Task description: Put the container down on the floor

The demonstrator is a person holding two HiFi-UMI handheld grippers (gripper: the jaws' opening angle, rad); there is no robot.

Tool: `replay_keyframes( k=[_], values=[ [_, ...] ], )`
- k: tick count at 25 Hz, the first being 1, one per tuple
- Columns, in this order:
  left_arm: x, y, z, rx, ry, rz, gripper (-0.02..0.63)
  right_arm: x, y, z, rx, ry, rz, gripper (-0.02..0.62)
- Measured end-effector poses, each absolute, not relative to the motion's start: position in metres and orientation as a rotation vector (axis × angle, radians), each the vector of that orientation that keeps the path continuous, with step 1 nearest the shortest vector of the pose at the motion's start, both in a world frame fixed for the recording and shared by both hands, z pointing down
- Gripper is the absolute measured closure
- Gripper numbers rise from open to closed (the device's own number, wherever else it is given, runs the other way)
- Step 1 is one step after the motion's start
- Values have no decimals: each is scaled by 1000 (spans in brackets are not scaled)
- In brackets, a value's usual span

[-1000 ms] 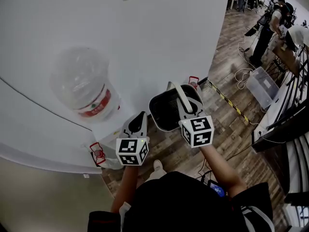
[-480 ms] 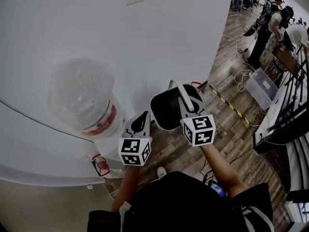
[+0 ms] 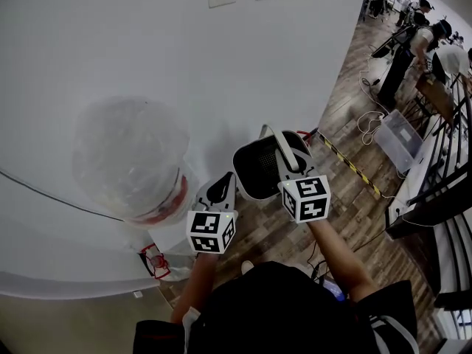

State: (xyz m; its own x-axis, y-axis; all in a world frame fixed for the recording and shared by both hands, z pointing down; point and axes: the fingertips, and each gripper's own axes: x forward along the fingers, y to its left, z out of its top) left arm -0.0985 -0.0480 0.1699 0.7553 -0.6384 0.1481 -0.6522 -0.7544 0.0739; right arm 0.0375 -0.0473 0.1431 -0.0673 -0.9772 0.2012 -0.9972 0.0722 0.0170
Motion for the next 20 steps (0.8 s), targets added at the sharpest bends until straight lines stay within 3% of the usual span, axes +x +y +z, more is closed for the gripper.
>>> replay_keyframes(
  k=[20],
  values=[
    [-84, -74, 190, 2757, -1072, 219, 591, 42, -80, 171, 1933, -2217, 270, 563]
  ],
)
